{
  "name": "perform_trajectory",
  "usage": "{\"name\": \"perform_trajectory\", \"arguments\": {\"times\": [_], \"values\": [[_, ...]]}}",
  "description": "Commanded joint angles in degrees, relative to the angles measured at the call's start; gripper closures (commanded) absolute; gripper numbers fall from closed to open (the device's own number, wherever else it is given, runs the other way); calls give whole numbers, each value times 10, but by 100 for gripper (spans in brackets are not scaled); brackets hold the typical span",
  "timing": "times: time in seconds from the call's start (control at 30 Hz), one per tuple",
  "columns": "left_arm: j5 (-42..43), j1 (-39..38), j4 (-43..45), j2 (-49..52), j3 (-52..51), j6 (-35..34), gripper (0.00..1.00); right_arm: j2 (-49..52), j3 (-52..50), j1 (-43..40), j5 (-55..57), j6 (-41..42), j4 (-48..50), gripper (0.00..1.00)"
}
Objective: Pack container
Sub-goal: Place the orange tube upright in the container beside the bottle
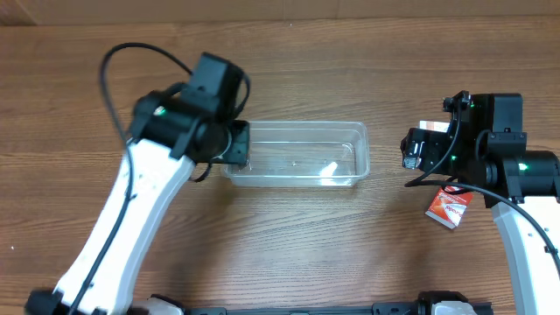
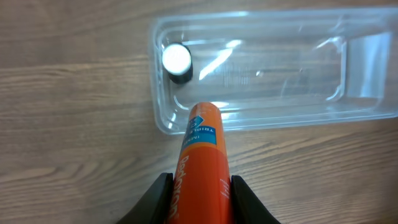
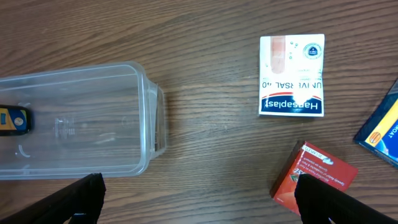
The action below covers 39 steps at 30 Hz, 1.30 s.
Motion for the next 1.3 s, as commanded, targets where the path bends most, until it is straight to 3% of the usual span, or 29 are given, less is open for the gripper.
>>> {"name": "perform_trajectory", "arguments": {"times": [0.0, 0.37, 0.77, 0.8, 0.93, 1.1, 1.27], "values": [[-22, 1, 2, 63, -6, -12, 96, 1, 18, -3, -3, 1, 0, 0], [-25, 0, 44, 214, -6, -5, 96, 1, 18, -3, -3, 1, 0, 0], [-25, 0, 58, 230, -54, 2, 95, 1, 18, -3, -3, 1, 0, 0], [-25, 0, 60, 230, -54, 7, 92, 1, 18, -3, -3, 1, 0, 0], [-25, 1, 60, 229, -54, 14, 53, 1, 18, -3, -3, 1, 0, 0], [-40, 0, 52, 221, -50, 14, 44, 1, 18, -3, -3, 1, 0, 0], [-40, 0, 39, 191, -30, 15, 43, 1, 18, -3, -3, 1, 0, 0]]}}
